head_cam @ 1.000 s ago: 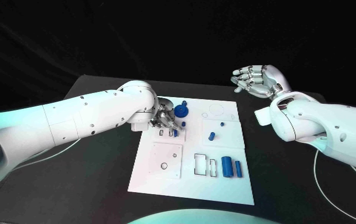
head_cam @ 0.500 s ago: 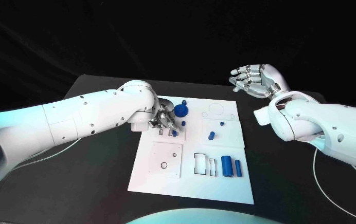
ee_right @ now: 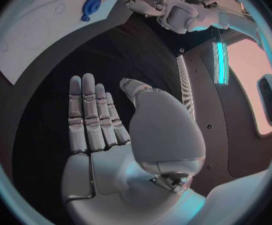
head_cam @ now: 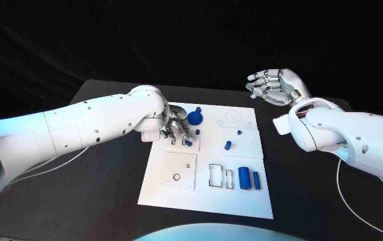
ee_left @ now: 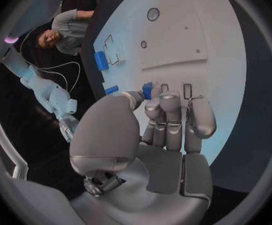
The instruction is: Assemble the parts on the task board
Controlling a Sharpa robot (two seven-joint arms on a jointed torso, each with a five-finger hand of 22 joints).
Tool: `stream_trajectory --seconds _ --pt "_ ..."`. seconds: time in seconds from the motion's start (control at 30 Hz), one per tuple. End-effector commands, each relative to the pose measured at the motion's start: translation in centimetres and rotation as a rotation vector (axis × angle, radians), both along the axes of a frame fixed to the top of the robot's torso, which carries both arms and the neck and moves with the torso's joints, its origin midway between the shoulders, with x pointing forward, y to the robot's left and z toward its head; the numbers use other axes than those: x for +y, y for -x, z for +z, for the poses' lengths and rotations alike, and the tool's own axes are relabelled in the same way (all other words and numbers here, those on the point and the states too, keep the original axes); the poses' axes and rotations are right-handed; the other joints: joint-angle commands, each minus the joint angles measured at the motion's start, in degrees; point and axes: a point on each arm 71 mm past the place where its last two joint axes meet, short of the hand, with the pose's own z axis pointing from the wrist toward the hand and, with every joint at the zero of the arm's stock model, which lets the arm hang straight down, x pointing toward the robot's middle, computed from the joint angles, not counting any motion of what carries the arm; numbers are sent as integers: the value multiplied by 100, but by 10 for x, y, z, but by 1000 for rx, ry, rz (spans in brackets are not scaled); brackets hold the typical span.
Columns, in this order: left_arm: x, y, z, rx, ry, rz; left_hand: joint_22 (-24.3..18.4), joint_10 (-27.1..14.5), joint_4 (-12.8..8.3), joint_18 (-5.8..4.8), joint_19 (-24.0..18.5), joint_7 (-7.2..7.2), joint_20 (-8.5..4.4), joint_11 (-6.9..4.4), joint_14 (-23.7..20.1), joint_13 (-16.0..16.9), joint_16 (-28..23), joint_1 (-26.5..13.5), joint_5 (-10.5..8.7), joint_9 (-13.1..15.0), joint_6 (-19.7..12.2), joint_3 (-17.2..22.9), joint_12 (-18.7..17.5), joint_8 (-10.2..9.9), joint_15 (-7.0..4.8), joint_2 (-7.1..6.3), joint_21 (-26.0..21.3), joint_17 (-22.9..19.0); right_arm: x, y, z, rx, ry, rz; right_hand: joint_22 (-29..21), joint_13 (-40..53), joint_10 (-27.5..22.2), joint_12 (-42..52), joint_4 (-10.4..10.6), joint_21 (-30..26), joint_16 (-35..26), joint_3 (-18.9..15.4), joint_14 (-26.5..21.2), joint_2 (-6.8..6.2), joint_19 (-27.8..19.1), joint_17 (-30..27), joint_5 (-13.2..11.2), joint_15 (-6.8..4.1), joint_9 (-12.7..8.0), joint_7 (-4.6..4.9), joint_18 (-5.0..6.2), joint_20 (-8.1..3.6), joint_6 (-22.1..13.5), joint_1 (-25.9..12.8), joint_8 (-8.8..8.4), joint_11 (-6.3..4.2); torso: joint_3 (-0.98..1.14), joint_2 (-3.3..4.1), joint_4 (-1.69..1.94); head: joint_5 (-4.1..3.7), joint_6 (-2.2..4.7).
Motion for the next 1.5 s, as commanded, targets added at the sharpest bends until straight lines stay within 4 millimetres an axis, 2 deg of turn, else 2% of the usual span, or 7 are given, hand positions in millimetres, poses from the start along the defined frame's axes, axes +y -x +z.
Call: stream_trajectory --seconds 0.03,0.17,0.4,0.77,0.97,1.1,1.5 --pt "-1 2 2 36 66 32 25 35 -439 -113 10 -29 -30 0 6 15 -33 -15 20 314 -12 625 36 34 -31 -59 46 11 3 1 1 -27 36 36 -18 -14 14 -23 -29 -46 -39 -2 -55 -9 -45 -10 31 14 -8 94 46 22 37 -71 -35 35 2 8 -3 5 5" --pt "5 2 4 32 83 53 32 47 -449 -114 13 -30 -30 0 7 36 -32 -26 19 329 -14 653 52 41 -31 -74 49 14 3 1 1 -37 49 42 -38 -28 14 -24 -33 -68 -68 -4 -77 -9 -60 -14 32 21 -12 97 46 30 39 -78 -39 38 2 -4 8 -6 -7" --pt "14 5 10 -38 92 80 156 164 -599 -137 87 -47 -40 -18 13 200 -38 -101 21 453 9 982 189 108 -45 -206 111 32 1 1 1 -45 59 38 -60 -45 5 -30 -38 -94 -99 -6 -99 -10 -75 -17 31 30 -19 102 45 39 35 -84 -48 45 5 -7 19 -21 -31" --pt "22 13 10 -193 65 91 284 238 -707 -161 166 -65 -51 -38 18 282 -41 -183 19 518 53 1179 259 138 -59 -286 174 45 -2 0 0 -47 63 33 -82 -61 -2 -34 -37 -118 -128 -9 -119 -5 -89 -20 29 39 -24 108 45 48 34 -97 -55 52 5 -10 23 0 -53" --pt "21 17 9 -244 53 82 346 282 -775 -172 204 -77 -59 -48 22 324 -41 -243 19 544 86 1297 291 143 -69 -341 206 55 -3 0 0 -46 63 32 -82 -61 -2 -34 -37 -118 -128 -9 -119 -5 -89 -20 29 39 -24 108 45 48 34 -97 -55 52 2 -8 -1 29 -46" --pt "21 18 7 -258 37 71 382 309 -811 -179 226 -84 -64 -55 24 351 -41 -277 20 557 104 1357 312 145 -74 -367 224 59 -3 0 0 -46 62 32 -82 -61 -2 -34 -37 -118 -128 -9 -119 -5 -89 -20 29 39 -24 108 45 48 34 -97 -55 52 9 -7 -6 40 -48" --pt "18 20 -4 -242 -8 36 407 334 -874 -183 239 -91 -70 -62 25 369 -48 -335 20 576 129 1447 326 146 -81 -397 238 61 -3 1 -1 -44 62 32 -95 -69 -3 -33 -33 -131 -142 -11 -126 2 -94 -21 28 43 -27 110 46 53 36 -108 -57 54 8 2 -12 33 -51"
